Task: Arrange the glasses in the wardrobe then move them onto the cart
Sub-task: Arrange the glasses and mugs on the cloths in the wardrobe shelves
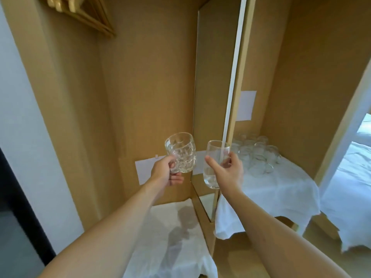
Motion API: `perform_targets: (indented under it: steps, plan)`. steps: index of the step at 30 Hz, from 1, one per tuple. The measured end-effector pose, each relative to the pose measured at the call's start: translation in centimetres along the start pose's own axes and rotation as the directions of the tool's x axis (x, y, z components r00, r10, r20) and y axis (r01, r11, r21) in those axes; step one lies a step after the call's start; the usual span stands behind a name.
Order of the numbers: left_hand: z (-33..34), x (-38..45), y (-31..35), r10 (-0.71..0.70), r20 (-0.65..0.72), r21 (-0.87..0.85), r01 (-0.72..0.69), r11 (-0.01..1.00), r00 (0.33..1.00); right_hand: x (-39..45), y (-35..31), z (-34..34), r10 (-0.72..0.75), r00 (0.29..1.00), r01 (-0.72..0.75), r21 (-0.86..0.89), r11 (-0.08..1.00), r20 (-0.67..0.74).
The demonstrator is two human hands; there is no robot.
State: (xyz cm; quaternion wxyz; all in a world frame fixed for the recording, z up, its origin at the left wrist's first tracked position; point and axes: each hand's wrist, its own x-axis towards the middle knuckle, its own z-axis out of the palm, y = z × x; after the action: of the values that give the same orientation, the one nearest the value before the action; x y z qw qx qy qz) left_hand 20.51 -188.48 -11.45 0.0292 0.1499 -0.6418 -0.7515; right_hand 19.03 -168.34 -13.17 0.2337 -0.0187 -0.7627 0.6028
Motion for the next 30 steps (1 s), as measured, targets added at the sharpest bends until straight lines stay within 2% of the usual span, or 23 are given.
perform_targets:
  steps: [8, 16, 24, 30]
  plan:
    - [4.7, -2.4, 0.1, 0.048, 0.136, 0.022, -0.052, 0.998, 0.989, 0.5, 0.6, -6.2, 0.046, 0.991, -0.034, 0.095, 0.995, -0.128]
    - [13.2, -5.0, 0.1, 0.067, 0.169, 0.049, -0.076, 0.996, 0.983, 2.7, 1.9, -15.0, 0.036, 0.985, -0.020, 0.101, 0.995, -0.166]
    - [24.5, -6.6, -1.7, 0.032, 0.148, 0.063, -0.041, 0.997, 0.989, 7.0, 5.0, -26.3, -0.009, 0.977, 0.014, 0.022, 1.000, -0.211]
    - [31.0, -6.3, -3.5, 0.006, 0.099, 0.030, -0.009, 1.000, 0.995, 10.1, 8.3, -31.3, -0.027, 0.976, 0.018, -0.046, 0.999, -0.214]
